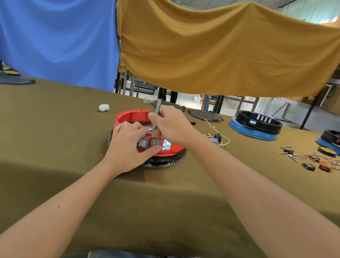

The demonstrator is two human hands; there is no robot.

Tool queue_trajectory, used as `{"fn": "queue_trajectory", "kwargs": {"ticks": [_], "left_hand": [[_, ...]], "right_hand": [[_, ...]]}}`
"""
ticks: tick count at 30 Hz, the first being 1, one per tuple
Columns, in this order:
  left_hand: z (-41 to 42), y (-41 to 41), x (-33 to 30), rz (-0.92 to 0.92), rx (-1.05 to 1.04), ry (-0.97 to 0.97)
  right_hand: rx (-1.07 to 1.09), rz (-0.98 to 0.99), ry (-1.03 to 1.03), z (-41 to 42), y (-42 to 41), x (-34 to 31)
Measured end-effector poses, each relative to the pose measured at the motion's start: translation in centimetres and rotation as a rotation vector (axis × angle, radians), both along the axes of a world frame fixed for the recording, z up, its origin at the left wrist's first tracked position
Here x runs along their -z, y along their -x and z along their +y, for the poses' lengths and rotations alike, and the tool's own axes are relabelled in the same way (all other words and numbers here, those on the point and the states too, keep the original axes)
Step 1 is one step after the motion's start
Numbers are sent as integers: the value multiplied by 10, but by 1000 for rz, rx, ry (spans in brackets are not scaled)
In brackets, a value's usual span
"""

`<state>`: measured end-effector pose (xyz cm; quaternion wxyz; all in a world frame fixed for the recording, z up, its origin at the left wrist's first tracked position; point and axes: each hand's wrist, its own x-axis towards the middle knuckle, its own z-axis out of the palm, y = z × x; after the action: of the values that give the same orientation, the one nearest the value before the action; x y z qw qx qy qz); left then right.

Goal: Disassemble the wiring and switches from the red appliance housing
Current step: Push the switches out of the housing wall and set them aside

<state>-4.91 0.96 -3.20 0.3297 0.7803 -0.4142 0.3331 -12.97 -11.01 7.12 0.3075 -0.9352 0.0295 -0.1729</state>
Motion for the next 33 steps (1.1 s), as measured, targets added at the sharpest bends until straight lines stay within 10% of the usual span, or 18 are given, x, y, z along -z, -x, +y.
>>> {"fn": "queue_trajectory", "kwargs": {"ticks": [16, 25, 33], "left_hand": [[0, 1, -1, 17, 4, -13], [0, 2, -1, 31, -7, -4], [0, 2, -1, 41, -11, -19]], "right_hand": [[-3, 186, 360, 12, -15, -9], [52, -86, -111, -12, 7, 1], [-16, -70, -109, -26, 9, 10]]}}
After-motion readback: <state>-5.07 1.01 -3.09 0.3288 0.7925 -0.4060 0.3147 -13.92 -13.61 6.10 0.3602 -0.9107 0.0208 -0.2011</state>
